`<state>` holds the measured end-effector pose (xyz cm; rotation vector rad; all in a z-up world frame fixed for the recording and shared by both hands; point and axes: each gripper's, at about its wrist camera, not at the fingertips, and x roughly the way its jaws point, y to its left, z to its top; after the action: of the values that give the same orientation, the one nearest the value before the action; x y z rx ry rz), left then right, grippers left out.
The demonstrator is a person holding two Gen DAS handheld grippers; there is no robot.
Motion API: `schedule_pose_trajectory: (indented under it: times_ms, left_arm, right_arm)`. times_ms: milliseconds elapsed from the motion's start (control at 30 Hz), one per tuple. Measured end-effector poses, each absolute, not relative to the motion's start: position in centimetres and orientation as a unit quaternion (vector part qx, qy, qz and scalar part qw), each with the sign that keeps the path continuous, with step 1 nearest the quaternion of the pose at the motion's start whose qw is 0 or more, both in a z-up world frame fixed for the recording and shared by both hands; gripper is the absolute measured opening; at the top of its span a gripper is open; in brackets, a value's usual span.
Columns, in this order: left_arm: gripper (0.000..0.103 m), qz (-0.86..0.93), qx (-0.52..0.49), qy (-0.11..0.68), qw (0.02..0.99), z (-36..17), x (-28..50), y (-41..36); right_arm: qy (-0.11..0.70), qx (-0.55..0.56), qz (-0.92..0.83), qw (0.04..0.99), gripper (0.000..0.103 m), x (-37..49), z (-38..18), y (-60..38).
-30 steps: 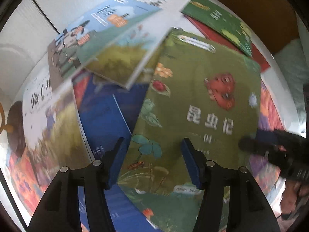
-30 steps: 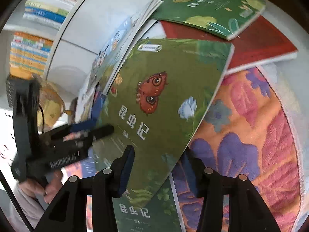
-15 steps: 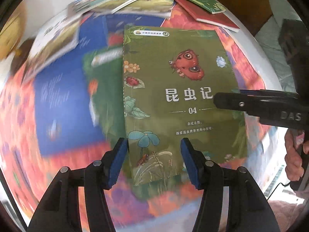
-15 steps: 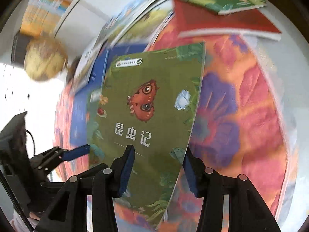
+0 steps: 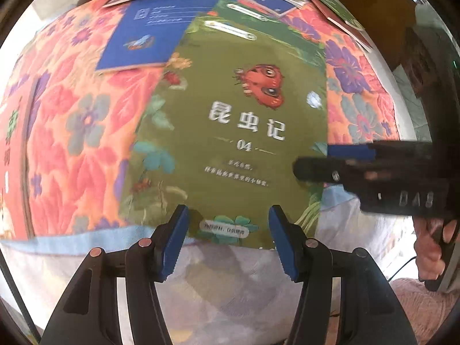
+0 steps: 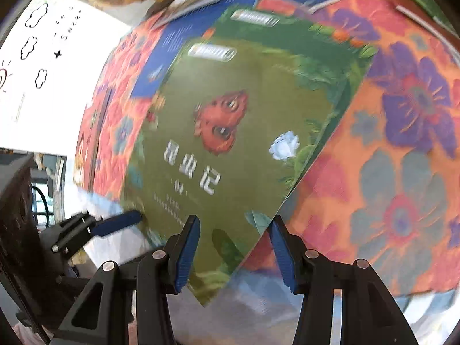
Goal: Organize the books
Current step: 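Grasp the butterfly book edge with both tools and lift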
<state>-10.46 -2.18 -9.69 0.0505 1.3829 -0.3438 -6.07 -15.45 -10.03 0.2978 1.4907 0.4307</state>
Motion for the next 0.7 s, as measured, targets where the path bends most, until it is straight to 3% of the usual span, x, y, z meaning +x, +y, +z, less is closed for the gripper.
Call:
schedule_pose_trajectory:
  times_ms: [333, 533, 700]
  left_arm:
    - [0.054, -0.153, -0.023, 0.635, 0.757, -9.6, -8.4, 0.7]
    - [0.053, -0.215, 0.065, 0.63, 0.743, -9.5, -9.1, -5.4]
    - [0.053, -0.149, 0.105, 0.617, 0.765, -8.9, -6.3, -3.5]
  right_arm:
    - [0.668, 0.203, 0.201, 0.687, 0.05, -8.2, -10.3, -16.0]
    - [0.66, 0.264, 0.192, 0.677, 0.049, -9.0, -10.9, -17.7]
    - [0.646, 0.277, 0.175, 0.689, 0.049, -9.6, -10.7, -19.2]
